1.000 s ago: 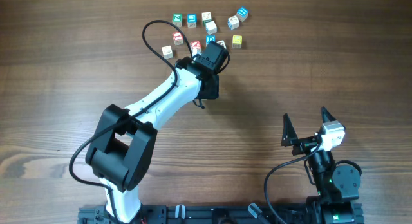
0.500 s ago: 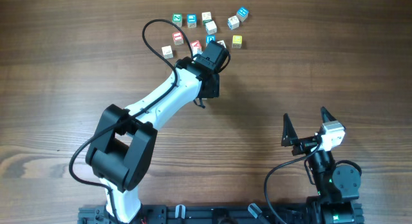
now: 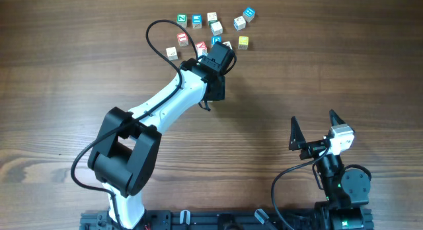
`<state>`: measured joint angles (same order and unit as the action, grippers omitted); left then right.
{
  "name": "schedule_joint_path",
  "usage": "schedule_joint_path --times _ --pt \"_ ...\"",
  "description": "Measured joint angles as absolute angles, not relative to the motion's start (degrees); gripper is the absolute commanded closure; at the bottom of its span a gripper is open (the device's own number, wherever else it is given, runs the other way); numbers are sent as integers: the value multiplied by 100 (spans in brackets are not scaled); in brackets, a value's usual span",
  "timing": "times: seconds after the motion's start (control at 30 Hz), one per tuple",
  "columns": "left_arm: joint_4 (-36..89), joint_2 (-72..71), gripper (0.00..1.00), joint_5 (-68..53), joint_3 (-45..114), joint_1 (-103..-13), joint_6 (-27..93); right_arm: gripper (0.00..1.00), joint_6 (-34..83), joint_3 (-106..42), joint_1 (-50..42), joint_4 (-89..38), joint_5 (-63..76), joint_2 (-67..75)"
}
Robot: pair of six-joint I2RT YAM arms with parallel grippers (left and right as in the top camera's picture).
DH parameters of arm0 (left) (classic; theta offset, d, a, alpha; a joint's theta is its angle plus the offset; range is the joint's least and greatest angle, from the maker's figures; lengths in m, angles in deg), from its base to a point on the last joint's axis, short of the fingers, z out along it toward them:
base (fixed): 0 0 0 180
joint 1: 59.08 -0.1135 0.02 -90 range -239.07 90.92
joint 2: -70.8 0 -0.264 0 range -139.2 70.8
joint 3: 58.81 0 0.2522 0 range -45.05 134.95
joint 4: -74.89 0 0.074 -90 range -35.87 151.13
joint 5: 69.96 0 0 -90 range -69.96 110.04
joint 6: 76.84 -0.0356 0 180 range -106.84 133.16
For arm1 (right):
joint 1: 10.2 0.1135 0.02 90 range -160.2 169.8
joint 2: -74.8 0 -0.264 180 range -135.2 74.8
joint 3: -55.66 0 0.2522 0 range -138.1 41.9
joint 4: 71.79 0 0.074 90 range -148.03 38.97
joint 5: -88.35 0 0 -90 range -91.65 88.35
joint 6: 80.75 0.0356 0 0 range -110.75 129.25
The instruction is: Form a tower
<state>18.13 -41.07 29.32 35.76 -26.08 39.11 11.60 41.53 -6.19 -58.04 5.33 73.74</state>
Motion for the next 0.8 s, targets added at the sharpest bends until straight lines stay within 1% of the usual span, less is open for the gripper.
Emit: schedule_joint_path --times 0.07,0.13,0.23,0.3,0.33,0.37,0.47,0.53,0.7,0.77,0.8 --pt "1824 -4107 75 2945 3576 -2608 3915 0 1160 4153 -619 -5804 533 7374" --pt "1837 -4107 67 2947 3576 -2608 3918 0 1160 4153 -619 -5804 533 7374" --pt "1835 -4107 62 2947 3576 -2608 3920 0 1162 4153 -619 -5804 533 7374" --pt "1837 -4107 56 2949 3576 -2608 3922 0 1160 4153 -619 -5804 533 7374" --pt "1835 -4107 56 2947 3576 -2608 3918 0 1160 4153 -619 -5804 533 7374" --pt "1835 -4107 56 2949 3576 -2608 3915 0 1160 4153 -619 -5804 533 7374" --pt "1835 -4107 66 2947 3576 -2608 3913 0 1160 4153 -619 -5804 533 7374" --pt "1835 -4107 69 2949 3576 -2608 3911 0 1160 4153 -619 -5804 533 7374" --pt "1896 -4107 70 2964 3576 -2608 3918 0 1162 4153 -619 -5804 533 7374" --pt "1898 -4107 69 2964 3576 -2608 3918 0 1160 4153 -619 -5804 533 7374" --pt "1898 -4107 65 2964 3576 -2608 3920 0 1160 4153 -619 -5804 533 7374"
